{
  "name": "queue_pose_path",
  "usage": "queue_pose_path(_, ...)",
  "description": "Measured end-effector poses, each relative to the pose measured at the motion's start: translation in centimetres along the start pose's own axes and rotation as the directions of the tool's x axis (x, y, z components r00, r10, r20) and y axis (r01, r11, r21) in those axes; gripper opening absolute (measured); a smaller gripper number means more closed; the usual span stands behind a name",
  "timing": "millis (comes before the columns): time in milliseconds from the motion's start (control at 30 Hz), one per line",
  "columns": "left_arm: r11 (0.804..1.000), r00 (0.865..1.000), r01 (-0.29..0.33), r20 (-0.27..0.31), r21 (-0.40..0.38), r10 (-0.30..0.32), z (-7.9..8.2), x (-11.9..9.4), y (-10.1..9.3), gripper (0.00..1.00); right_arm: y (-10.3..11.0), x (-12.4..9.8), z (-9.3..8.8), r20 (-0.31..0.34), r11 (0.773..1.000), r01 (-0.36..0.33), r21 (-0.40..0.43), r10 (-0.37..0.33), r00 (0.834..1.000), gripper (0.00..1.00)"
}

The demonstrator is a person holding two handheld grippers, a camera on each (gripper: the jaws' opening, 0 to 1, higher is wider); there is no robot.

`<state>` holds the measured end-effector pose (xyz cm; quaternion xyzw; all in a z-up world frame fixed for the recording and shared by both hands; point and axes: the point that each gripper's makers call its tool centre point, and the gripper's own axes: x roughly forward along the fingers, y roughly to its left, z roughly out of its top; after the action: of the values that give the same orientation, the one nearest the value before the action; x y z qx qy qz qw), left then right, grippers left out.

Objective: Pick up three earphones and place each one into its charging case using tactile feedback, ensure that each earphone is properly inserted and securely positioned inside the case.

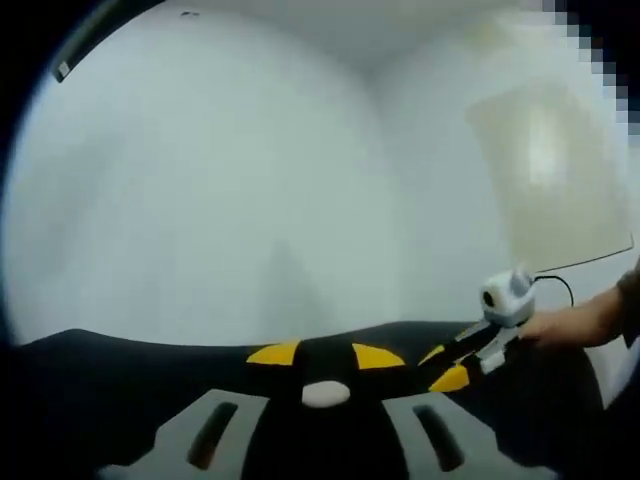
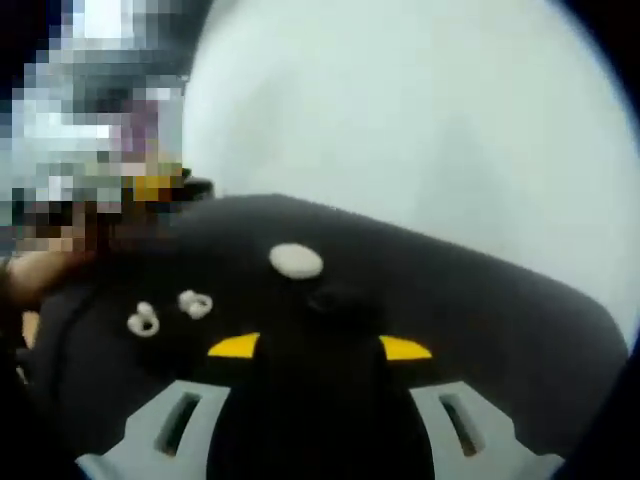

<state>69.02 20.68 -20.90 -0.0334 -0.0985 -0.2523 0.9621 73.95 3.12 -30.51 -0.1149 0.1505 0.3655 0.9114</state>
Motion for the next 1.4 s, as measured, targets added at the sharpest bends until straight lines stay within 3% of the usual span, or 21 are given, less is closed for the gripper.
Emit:
queue_pose_path(100, 1.0, 1.0, 0.002, -0.002, -0.005, -0.002, -0.1, 0.2, 0.0, 0.16, -0.9, 1.1, 0.2, -0.002, 0.998, 0.046, 0.035, -0.046, 0.999, 0.45)
queue_pose_path(167, 0.997, 0.999, 0.041, 0.011, -0.065, -0.04, 0.1, 0.0, -0.9, 0.16, -1.0, 1.5, 0.8, 0.026, 0.988, 0.036, 0.147, -0.04, 0.999, 0.45)
queue_pose_path(200, 0.998, 0.999, 0.039, 0.012, -0.046, -0.039, 0.1, -0.2, -1.0, 0.16, -1.2, 1.5, 1.0, 0.043, 0.986, 0.04, 0.161, -0.048, 0.998, 0.45)
queue_pose_path(267, 1.0, 1.0, 0.01, -0.007, 0.016, -0.009, 0.0, 0.1, -0.5, 0.16, -1.9, 1.5, 1.1, 0.072, 0.983, 0.082, 0.162, -0.095, 0.993, 0.45)
queue_pose_path(333, 1.0, 1.0, 0.015, -0.005, -0.02, -0.016, -0.1, 0.4, -0.5, 0.16, -2.0, 2.3, 0.4, 0.06, 0.983, 0.088, 0.159, -0.099, 0.993, 0.45)
queue_pose_path(433, 1.0, 1.0, 0.016, -0.001, -0.011, -0.016, 0.1, 0.3, -0.5, 0.16, -1.4, 3.6, -0.5, 0.001, 0.985, 0.065, 0.16, -0.066, 0.998, 0.45)
queue_pose_path(500, 1.0, 1.0, 0.014, -0.005, -0.011, -0.014, 0.0, 0.3, -0.4, 0.16, -1.5, 4.3, -0.2, -0.021, 0.992, 0.088, 0.085, -0.087, 0.996, 0.45)
queue_pose_path(700, 1.0, 1.0, 0.012, -0.011, -0.019, -0.012, -0.2, 0.4, -0.4, 0.16, -1.5, 5.8, 0.2, -0.022, 0.991, 0.1, 0.094, -0.098, 0.995, 0.45)
queue_pose_path(800, 1.0, 1.0, 0.022, -0.016, -0.011, -0.022, -0.3, 0.4, -0.7, 0.16, -1.9, 5.7, 0.1, -0.007, 0.988, 0.122, 0.097, -0.121, 0.993, 0.39)
queue_pose_path(1167, 1.0, 1.0, 0.022, -0.015, -0.014, -0.022, -0.4, 0.2, -0.6, 0.16, -1.8, 5.5, 0.1, 0.016, 0.987, 0.118, 0.11, -0.121, 0.993, 0.38)
queue_pose_path(1333, 1.0, 1.0, 0.008, -0.014, -0.008, -0.008, -0.3, 0.1, -0.3, 0.16, -1.4, 4.8, 0.3, 0.022, 0.989, 0.133, 0.064, -0.135, 0.991, 0.38)
queue_pose_path(1400, 1.0, 1.0, 0.006, -0.012, -0.014, -0.007, -0.3, 0.2, -0.2, 0.16, -1.7, 4.6, 0.8, 0.053, 0.987, 0.131, 0.091, -0.136, 0.989, 0.37)
